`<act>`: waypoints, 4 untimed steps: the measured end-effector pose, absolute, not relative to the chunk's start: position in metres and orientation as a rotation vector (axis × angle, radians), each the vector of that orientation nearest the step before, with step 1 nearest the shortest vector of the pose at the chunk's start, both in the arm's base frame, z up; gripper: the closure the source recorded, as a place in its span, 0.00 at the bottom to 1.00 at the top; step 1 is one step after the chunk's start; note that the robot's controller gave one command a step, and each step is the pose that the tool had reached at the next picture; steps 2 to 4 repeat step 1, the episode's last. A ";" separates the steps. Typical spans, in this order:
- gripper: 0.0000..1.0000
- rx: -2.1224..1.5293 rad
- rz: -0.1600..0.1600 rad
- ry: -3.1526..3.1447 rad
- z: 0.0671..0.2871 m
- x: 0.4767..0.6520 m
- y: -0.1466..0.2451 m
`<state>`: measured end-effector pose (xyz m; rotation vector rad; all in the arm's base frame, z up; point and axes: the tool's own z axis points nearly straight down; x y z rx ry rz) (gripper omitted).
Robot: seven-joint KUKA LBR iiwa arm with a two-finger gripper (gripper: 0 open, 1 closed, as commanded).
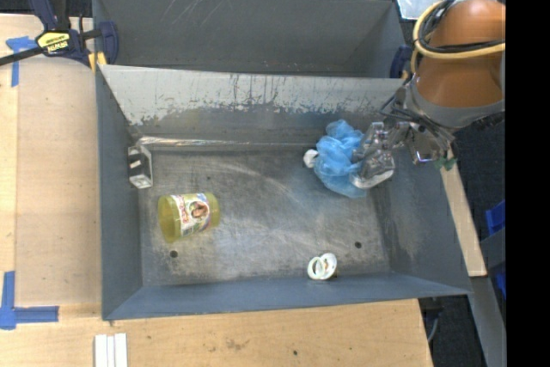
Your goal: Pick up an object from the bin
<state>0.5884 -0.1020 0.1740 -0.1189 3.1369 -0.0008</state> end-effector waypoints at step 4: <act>1.00 -0.089 0.002 3.144 0.221 0.584 -0.098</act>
Offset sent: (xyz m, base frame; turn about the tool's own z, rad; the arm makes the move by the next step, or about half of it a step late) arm -0.0028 -0.0012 -0.0058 0.0041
